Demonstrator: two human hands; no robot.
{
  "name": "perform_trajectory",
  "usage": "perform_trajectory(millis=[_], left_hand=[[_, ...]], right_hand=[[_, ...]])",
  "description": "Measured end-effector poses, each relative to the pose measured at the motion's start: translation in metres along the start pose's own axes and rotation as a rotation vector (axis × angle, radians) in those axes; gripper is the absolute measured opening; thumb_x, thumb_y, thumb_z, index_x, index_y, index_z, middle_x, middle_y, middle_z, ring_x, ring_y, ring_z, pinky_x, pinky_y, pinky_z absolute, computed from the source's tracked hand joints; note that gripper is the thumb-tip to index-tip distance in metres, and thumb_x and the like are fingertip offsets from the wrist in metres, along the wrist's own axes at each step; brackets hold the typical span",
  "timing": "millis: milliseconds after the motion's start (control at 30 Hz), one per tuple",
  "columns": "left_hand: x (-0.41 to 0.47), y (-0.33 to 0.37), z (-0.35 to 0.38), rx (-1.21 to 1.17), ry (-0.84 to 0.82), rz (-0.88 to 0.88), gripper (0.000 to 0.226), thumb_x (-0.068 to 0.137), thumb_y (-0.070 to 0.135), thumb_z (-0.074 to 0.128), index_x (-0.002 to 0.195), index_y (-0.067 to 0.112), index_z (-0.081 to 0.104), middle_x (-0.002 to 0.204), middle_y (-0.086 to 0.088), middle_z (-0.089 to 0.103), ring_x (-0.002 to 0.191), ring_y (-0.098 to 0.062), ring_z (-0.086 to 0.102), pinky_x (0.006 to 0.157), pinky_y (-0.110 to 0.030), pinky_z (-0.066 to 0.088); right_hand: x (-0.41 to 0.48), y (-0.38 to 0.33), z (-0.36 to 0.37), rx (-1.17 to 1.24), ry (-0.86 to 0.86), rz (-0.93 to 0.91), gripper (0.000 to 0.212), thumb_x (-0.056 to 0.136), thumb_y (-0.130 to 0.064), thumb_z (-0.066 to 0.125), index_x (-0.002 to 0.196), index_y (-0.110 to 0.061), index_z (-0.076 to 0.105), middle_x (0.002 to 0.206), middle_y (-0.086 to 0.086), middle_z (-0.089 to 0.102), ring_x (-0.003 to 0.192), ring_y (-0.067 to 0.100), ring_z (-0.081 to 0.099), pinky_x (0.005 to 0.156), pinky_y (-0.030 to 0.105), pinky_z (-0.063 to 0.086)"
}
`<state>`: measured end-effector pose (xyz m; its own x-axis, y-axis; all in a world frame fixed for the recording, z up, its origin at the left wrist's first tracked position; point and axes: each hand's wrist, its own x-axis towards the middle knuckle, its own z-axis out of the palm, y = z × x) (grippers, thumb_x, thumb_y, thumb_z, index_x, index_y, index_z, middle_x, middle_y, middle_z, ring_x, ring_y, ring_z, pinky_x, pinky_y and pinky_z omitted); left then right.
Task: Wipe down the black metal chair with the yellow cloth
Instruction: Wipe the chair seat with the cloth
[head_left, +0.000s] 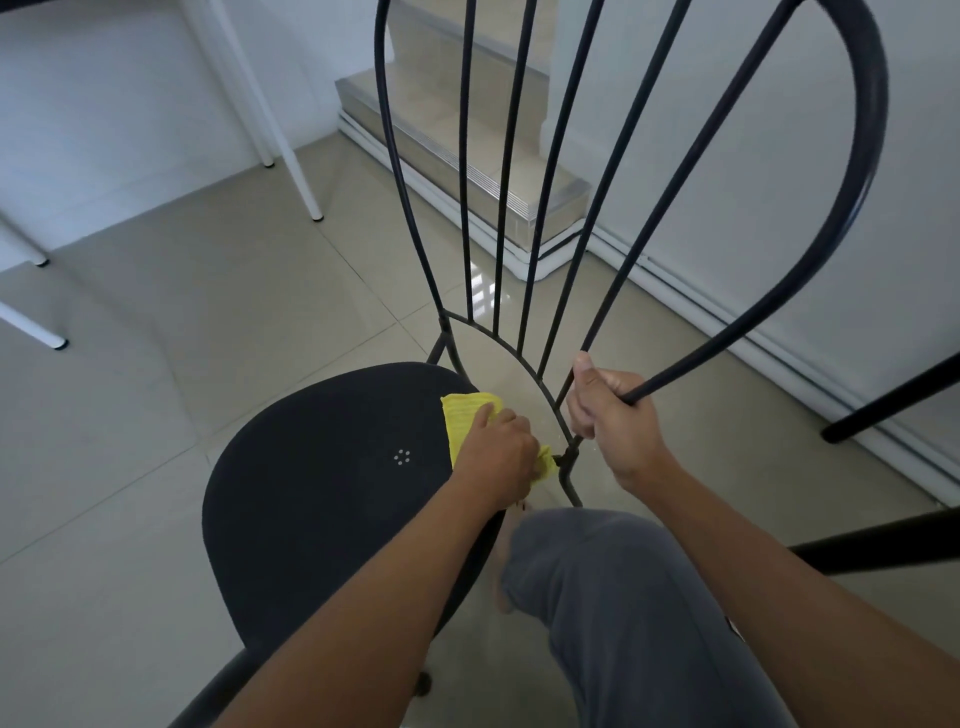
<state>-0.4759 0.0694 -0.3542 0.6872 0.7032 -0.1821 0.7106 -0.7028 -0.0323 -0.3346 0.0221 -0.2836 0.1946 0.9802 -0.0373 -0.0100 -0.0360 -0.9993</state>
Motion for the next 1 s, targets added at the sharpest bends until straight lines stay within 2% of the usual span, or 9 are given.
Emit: perform_trajectory(millis=[167, 267, 400, 500, 600, 700, 800, 1000], left_hand=[[0.005, -0.007, 0.002, -0.225, 0.117, -0.062, 0.035, 0.095, 0.042, 0.049, 0.116, 0.020, 0.067, 0.119, 0.001, 0.061, 0.114, -0.021, 0.050, 0.105, -0.040, 0.029], [0.004, -0.014, 0.006, -0.192, 0.137, -0.084, 0.031, 0.094, 0.039, 0.050, 0.105, 0.020, 0.071, 0.117, 0.005, 0.060, 0.113, -0.019, 0.048, 0.099, -0.038, 0.031], [0.017, 0.007, -0.001, -0.193, 0.123, -0.102, 0.023, 0.092, 0.031, 0.054, 0.094, 0.017, 0.072, 0.102, 0.003, 0.066, 0.101, -0.020, 0.053, 0.091, -0.037, 0.036], [0.021, 0.017, -0.011, -0.141, 0.119, -0.068, 0.020, 0.091, 0.027, 0.054, 0.094, 0.015, 0.069, 0.096, 0.000, 0.064, 0.095, -0.022, 0.053, 0.087, -0.036, 0.036], [0.013, 0.000, -0.011, -0.030, 0.081, -0.044, 0.022, 0.091, 0.031, 0.054, 0.099, 0.015, 0.067, 0.100, -0.002, 0.060, 0.100, -0.023, 0.051, 0.090, -0.041, 0.034], [0.010, -0.005, -0.011, 0.042, -0.027, -0.029, 0.025, 0.094, 0.033, 0.051, 0.105, 0.015, 0.064, 0.107, -0.002, 0.059, 0.108, -0.023, 0.049, 0.098, -0.047, 0.031], [0.016, 0.010, -0.007, -0.011, -0.146, -0.042, 0.021, 0.097, 0.030, 0.047, 0.106, 0.016, 0.060, 0.107, -0.003, 0.065, 0.116, -0.023, 0.049, 0.106, -0.054, 0.024], [0.018, -0.010, -0.012, 0.030, -0.197, -0.003, 0.028, 0.097, 0.035, 0.045, 0.107, 0.017, 0.063, 0.112, -0.003, 0.065, 0.123, -0.023, 0.045, 0.107, -0.061, 0.019]], right_hand=[[0.013, 0.003, -0.002, 0.008, -0.001, 0.011, 0.057, 0.098, -0.046, 0.044, 0.054, -0.010, 0.037, 0.049, 0.003, 0.030, 0.048, 0.019, 0.027, 0.052, 0.032, 0.029], [0.014, 0.006, -0.001, 0.016, 0.020, 0.007, 0.057, 0.098, -0.046, 0.044, 0.055, -0.009, 0.037, 0.049, 0.004, 0.030, 0.048, 0.019, 0.027, 0.052, 0.034, 0.027], [0.013, 0.006, 0.002, 0.037, 0.045, -0.014, 0.057, 0.105, -0.036, 0.041, 0.054, -0.009, 0.037, 0.048, 0.005, 0.028, 0.047, 0.019, 0.026, 0.051, 0.035, 0.025], [0.013, 0.004, 0.004, 0.052, 0.053, -0.010, 0.055, 0.106, -0.029, 0.040, 0.056, -0.005, 0.040, 0.049, 0.006, 0.027, 0.047, 0.017, 0.025, 0.051, 0.035, 0.023], [0.014, 0.004, 0.003, 0.046, 0.044, -0.011, 0.056, 0.106, -0.031, 0.040, 0.056, -0.005, 0.040, 0.049, 0.006, 0.027, 0.048, 0.018, 0.024, 0.051, 0.032, 0.025], [0.013, 0.006, 0.004, 0.046, 0.066, -0.009, 0.057, 0.106, -0.032, 0.041, 0.055, -0.009, 0.037, 0.047, 0.002, 0.028, 0.047, 0.017, 0.025, 0.054, 0.032, 0.028], [0.012, 0.004, 0.006, 0.050, 0.089, -0.003, 0.056, 0.106, -0.031, 0.041, 0.053, -0.012, 0.035, 0.047, 0.003, 0.027, 0.046, 0.016, 0.024, 0.053, 0.033, 0.026], [0.011, 0.003, 0.005, 0.039, 0.070, -0.006, 0.056, 0.106, -0.031, 0.041, 0.053, -0.013, 0.035, 0.048, 0.004, 0.029, 0.047, 0.017, 0.025, 0.051, 0.031, 0.027]])
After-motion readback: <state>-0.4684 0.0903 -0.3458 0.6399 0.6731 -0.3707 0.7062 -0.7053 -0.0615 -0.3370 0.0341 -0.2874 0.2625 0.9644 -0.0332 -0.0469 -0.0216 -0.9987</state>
